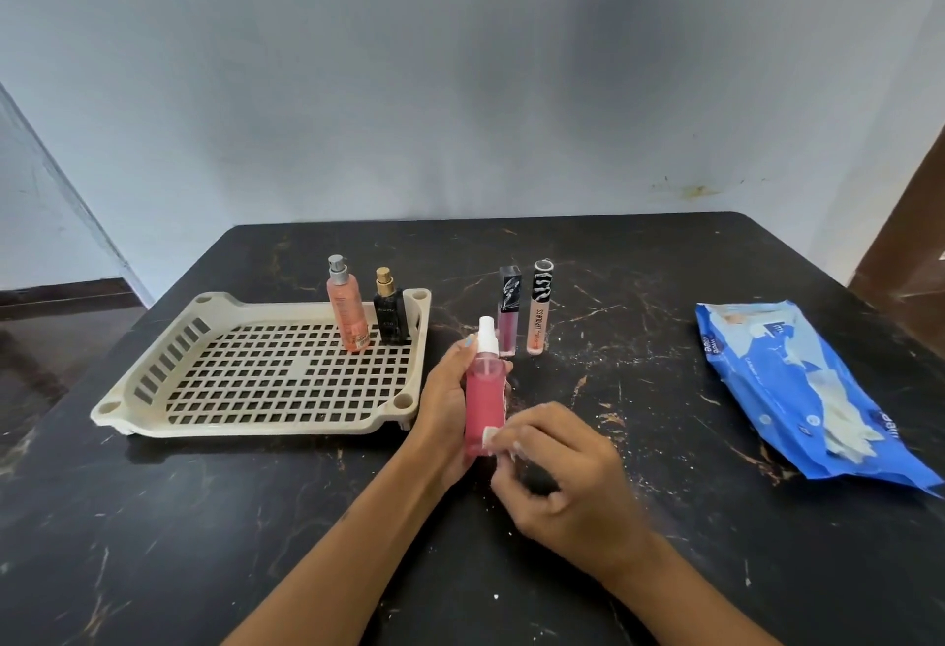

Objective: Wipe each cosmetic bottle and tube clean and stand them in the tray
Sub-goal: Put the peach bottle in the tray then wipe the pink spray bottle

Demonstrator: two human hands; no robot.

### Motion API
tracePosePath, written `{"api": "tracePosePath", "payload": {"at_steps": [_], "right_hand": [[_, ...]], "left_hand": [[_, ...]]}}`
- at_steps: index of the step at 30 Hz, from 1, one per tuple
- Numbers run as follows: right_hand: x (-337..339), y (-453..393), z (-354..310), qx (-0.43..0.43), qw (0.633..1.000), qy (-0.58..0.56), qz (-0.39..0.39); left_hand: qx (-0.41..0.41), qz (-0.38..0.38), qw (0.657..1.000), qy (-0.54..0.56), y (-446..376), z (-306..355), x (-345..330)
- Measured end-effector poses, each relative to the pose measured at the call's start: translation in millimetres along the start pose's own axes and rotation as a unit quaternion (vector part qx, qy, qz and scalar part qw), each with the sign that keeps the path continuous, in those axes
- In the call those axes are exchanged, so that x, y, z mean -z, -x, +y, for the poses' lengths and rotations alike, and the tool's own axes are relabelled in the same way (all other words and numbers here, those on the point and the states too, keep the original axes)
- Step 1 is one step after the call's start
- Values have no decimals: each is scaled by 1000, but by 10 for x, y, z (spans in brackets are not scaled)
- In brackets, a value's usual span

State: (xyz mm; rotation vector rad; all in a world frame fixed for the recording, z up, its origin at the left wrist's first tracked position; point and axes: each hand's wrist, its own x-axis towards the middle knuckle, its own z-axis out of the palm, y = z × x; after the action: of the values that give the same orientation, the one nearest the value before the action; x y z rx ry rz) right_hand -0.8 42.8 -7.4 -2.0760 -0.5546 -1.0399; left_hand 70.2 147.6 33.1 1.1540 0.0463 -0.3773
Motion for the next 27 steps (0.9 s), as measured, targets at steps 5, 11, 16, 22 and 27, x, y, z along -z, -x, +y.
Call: {"api": "tracePosePath", "payload": {"at_steps": [5, 11, 16, 22, 27], "right_hand": [[-5, -14, 40, -34, 998, 21, 47], [37, -62, 47, -94, 990, 17, 102], [84, -110, 108, -156, 977, 17, 146], [88, -108, 81, -133, 982, -12, 137], [42, -72, 65, -85, 989, -5, 120]], "left_hand": [[-26, -47, 998, -34, 12, -25, 0], [-13, -91, 995, -41, 33, -73, -40], [-28, -111, 988, -103, 73, -100, -50], [-44, -65, 995, -66, 50, -109, -57], [-41, -88, 992, -76, 38, -103, -64]]}}
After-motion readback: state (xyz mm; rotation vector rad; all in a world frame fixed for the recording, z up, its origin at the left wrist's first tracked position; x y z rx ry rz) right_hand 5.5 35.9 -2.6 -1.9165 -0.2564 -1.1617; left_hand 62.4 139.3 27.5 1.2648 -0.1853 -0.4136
